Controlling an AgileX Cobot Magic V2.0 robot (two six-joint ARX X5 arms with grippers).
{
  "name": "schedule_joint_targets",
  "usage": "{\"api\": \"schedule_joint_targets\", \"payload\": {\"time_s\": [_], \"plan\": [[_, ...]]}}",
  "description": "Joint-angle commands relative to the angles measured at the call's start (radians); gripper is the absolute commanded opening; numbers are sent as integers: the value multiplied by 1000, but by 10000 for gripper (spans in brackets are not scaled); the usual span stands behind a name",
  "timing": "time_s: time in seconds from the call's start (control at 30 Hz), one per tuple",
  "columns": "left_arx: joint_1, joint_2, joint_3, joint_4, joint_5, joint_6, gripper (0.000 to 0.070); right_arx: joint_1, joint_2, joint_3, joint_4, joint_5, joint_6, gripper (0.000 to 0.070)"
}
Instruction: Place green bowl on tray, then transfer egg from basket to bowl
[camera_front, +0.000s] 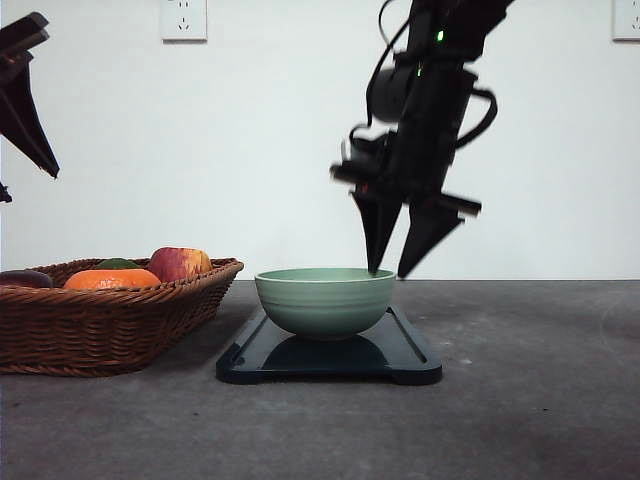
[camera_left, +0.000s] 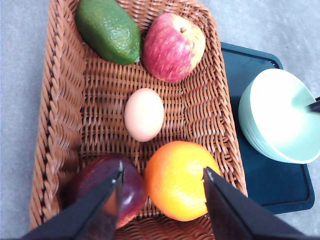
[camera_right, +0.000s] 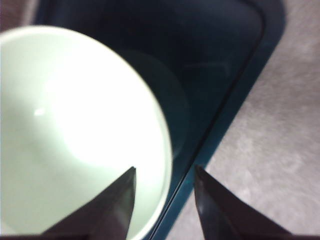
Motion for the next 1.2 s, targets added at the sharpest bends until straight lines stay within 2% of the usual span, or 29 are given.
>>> {"api": "schedule_joint_targets", "payload": {"time_s": [0.0, 0.23, 0.5, 0.67, 0.97, 1.17], "plan": [[-2, 7, 23, 7, 5, 18, 310, 13, -46, 28, 11, 0, 0, 227], [-2, 7, 23, 7, 5, 18, 310, 33, -222, -119, 188, 0, -17, 227], [-2, 7, 23, 8, 5, 17, 310, 41, -450, -432, 467, 0, -19, 226], [-2, 7, 23, 8, 5, 18, 310, 40, -584, -643, 590, 1, -36, 226], [-2, 7, 23, 7, 6, 18, 310, 39, -834, -1015, 749, 23, -46, 226], [-3, 7, 23, 7, 6, 17, 310, 36, -1017, -1186, 758, 74, -46, 226]]}}
